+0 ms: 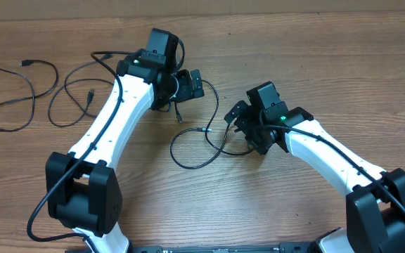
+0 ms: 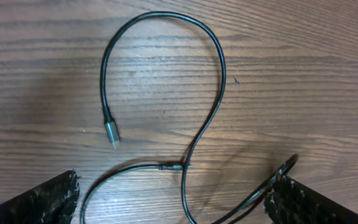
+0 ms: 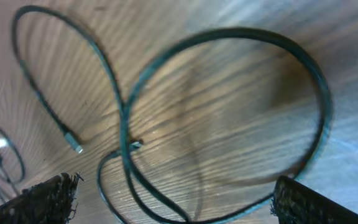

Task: Untangle cables
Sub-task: 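Reach the left gripper back to the center cable and grasp it, then release the cable with the right gripper and move it right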

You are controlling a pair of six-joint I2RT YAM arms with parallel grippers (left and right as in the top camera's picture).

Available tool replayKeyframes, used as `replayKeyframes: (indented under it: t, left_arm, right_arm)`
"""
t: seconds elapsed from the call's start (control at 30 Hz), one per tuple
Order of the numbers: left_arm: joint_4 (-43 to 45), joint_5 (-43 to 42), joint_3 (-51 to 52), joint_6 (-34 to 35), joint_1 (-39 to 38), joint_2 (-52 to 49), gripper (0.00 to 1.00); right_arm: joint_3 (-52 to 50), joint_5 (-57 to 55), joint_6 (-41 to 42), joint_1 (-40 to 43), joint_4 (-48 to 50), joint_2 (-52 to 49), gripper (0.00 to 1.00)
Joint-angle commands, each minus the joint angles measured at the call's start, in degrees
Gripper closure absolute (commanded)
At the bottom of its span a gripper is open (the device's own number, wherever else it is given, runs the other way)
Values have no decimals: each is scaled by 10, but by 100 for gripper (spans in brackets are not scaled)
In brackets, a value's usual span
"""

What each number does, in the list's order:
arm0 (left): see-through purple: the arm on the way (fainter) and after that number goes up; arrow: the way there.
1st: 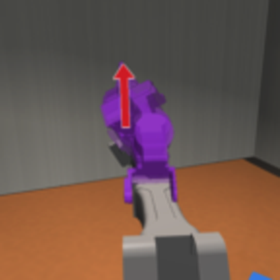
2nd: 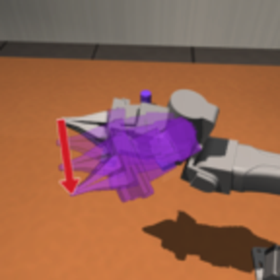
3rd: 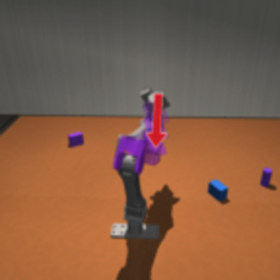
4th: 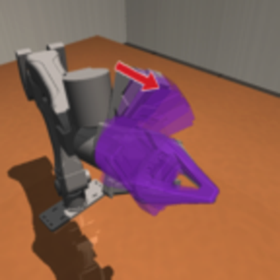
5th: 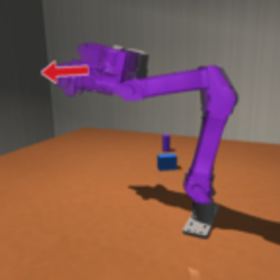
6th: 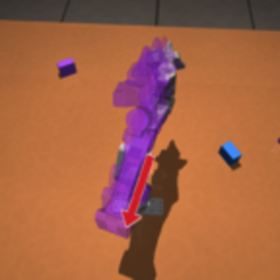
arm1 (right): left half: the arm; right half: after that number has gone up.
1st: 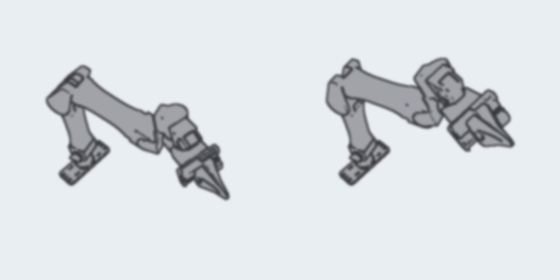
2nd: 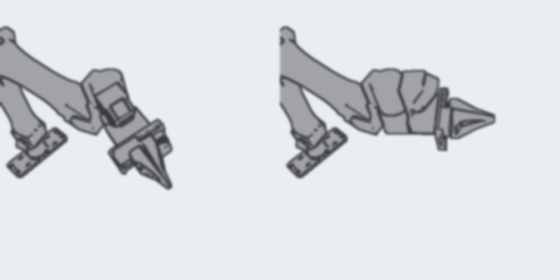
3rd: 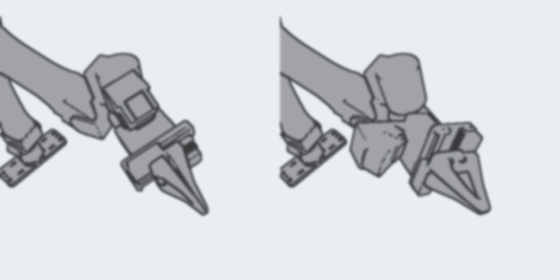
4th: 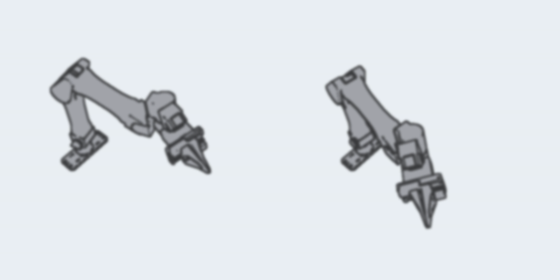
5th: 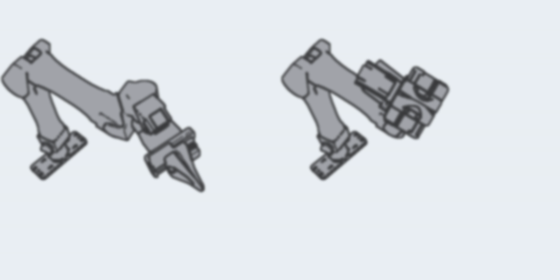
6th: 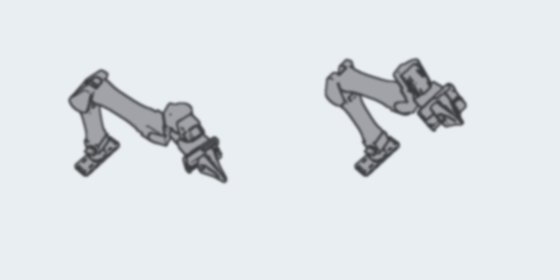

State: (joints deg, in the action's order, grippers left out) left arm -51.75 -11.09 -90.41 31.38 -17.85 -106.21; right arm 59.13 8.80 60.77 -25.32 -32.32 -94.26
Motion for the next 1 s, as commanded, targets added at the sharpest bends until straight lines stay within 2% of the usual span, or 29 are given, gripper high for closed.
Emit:
replayKeyframes:
  t: [0.0,0.17,0.3,0.43,0.53,0.67,0.73,0.97]
  left_arm:
    - [-11,12,-5,23,-13,6,1]
    - [-34,14,-5,21,-33,6,1]
    - [-55,15,-5,76,-68,6,0]
    - [-72,78,-4,77,-137,6,0]
    - [-76,130,-1,92,-187,6,0]
    - [-75,211,11,121,-230,6,1]
    - [-73,247,29,160,-247,6,0]
    - [-34,246,120,267,-254,6,0]
  right_arm:
    - [14,19,-101,36,-12,7,0]
    - [68,-4,-149,140,-152,63,0]
    - [93,-3,-178,229,-208,136,0]
    - [93,-3,-178,325,-255,230,0]
    - [93,-2,-178,368,-275,273,0]
    - [93,-5,-178,389,-288,296,0]
    - [93,-16,-178,389,-292,296,0]
    - [93,-55,-178,389,-306,295,0]
